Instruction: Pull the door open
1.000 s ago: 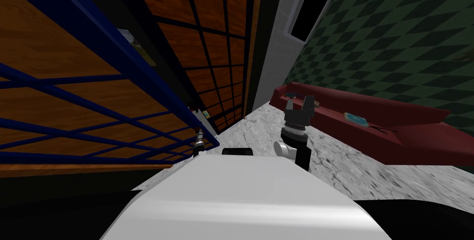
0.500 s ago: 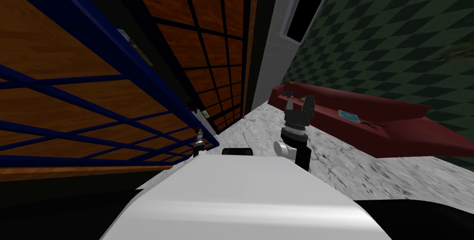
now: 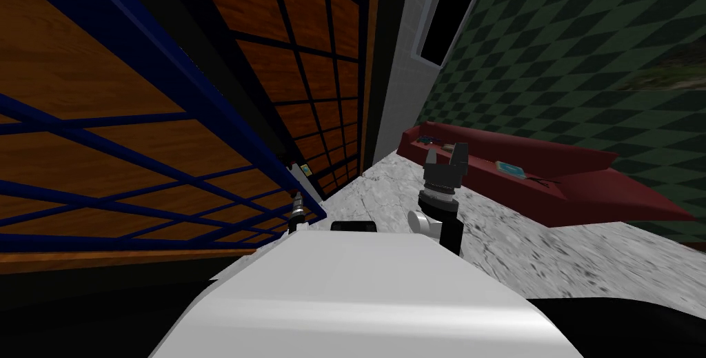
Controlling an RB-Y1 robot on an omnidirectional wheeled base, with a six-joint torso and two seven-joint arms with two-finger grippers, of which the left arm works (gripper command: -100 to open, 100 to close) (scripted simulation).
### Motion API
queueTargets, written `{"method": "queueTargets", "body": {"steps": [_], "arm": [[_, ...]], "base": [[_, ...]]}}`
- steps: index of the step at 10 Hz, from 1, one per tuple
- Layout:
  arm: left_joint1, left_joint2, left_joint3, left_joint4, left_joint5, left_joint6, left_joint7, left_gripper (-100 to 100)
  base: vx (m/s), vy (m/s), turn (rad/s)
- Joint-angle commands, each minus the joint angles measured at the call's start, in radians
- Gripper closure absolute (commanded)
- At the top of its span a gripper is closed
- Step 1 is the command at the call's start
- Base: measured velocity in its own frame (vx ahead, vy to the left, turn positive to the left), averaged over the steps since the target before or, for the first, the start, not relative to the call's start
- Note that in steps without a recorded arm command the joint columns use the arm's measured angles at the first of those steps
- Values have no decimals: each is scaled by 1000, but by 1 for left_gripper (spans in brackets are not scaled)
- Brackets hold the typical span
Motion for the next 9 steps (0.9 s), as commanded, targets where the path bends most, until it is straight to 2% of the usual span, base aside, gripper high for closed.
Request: {"method": "queueTargets", "body": {"steps": [1, 3, 4, 6, 8, 9], "arm": [[42, 17, 18, -50, 10, 18, 16, 100], [42, 17, 18, -50, 10, 18, 16, 100], [39, 21, 10, -45, 22, 16, 57, 100], [39, 21, 10, -45, 22, 16, 57, 100], [33, 29, -5, -36, 47, 12, 125, 100], [33, 29, -5, -36, 47, 12, 140, 100]], "base": [[-13, -8, 0], [-7, 1, -27], [-30, 1, -29], [-22, 8, -21], [-43, 14, -96], [-60, 10, -45]]}}
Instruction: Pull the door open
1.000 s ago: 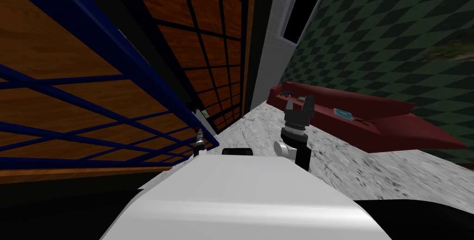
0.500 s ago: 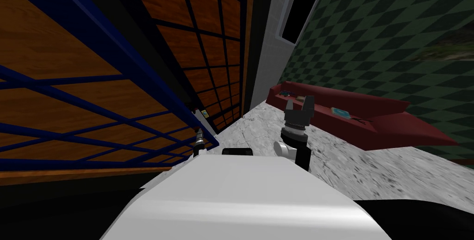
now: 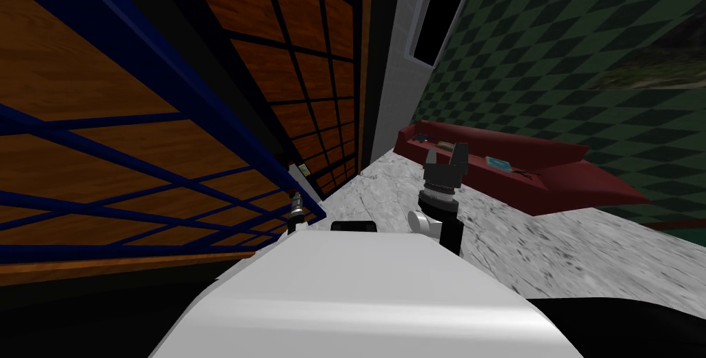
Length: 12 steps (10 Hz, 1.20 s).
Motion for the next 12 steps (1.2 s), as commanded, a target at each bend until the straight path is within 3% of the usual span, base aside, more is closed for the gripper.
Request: {"method": "queueTargets", "body": {"steps": [1, 3, 5, 9, 11, 12], "arm": [[37, 10, 20, -50, 12, 33, 12, 100], [31, 18, 5, -42, 37, 29, 81, 100], [31, 18, 5, -42, 37, 29, 95, 100], [21, 30, -19, -28, 75, 23, 213, 100], [21, 30, -19, -28, 75, 23, 220, 100], [18, 34, -27, -23, 87, 21, 261, 100]], "base": [[-24, 8, 0], [-50, 3, -84], [-43, 13, -42], [-44, 10, -68], [-29, 7, -27], [-39, 11, -45]]}}
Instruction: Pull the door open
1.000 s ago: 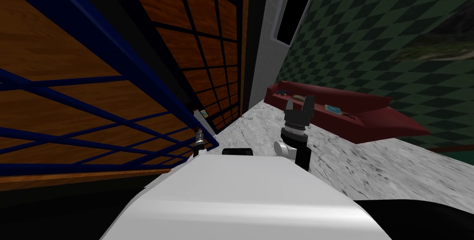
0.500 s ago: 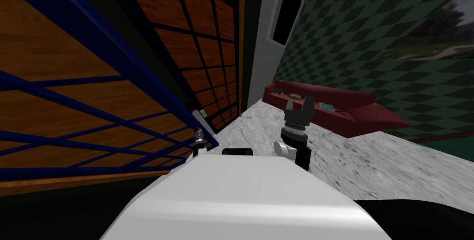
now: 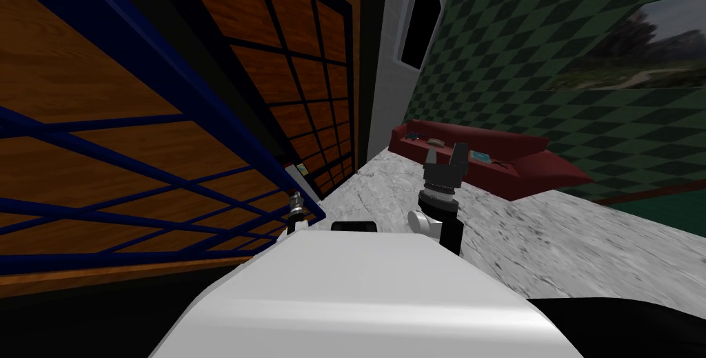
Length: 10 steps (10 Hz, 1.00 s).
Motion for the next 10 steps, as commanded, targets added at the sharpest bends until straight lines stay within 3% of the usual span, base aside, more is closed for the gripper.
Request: {"method": "queueTargets", "body": {"steps": [1, 8, 9, 10], "arm": [[18, 22, 10, 1, 29, 9, 50, 100], [18, 22, 10, 1, 29, 9, 62, 100], [15, 26, 2, 5, 41, 7, 103, 100], [15, 26, 2, -2, 41, 7, 103, 100]], "base": [[-73, 17, -118], [-11, -2, -5], [-47, 4, -60], [-35, 15, -46]]}}
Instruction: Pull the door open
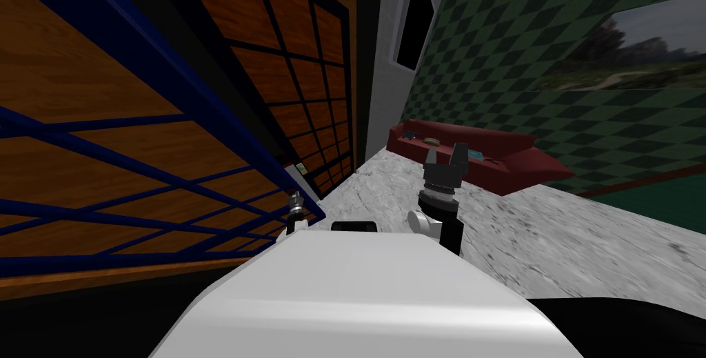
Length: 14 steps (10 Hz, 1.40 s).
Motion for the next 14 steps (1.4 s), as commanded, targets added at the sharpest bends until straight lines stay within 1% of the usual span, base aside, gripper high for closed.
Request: {"method": "queueTargets", "body": {"steps": [1, 2, 5, 7, 8, 9, 10, 11, 12, 13, 14], "arm": [[-7, 28, 20, 50, 12, -25, 11, 100], [-17, 3, -6, 26, 15, -16, 40, -100], [-24, -3, -14, 28, 41, -18, 106, -100], [-30, -8, -22, 29, 65, -20, 165, -100], [-30, -8, -22, 29, 65, -20, 172, -100], [-33, -11, -27, 29, 79, -21, 211, -100], [-36, -14, -31, 30, 94, -22, 238, -100], [-36, -14, -31, 30, 94, -22, 250, -100], [-40, -18, -36, 30, 109, -24, 288, -100], [-44, -21, -41, 31, 125, -25, 314, -100], [-44, -21, -41, 31, 125, -25, 331, -100]], "base": [[-3, 11, 0], [-40, -12, -88], [-77, 21, -26], [-106, 11, -55], [-59, -5, -19], [-47, 1, -44], [-68, 10, -66], [-43, 12, -19], [-43, 15, -41], [-65, 13, -77], [-57, 10, -29]]}}
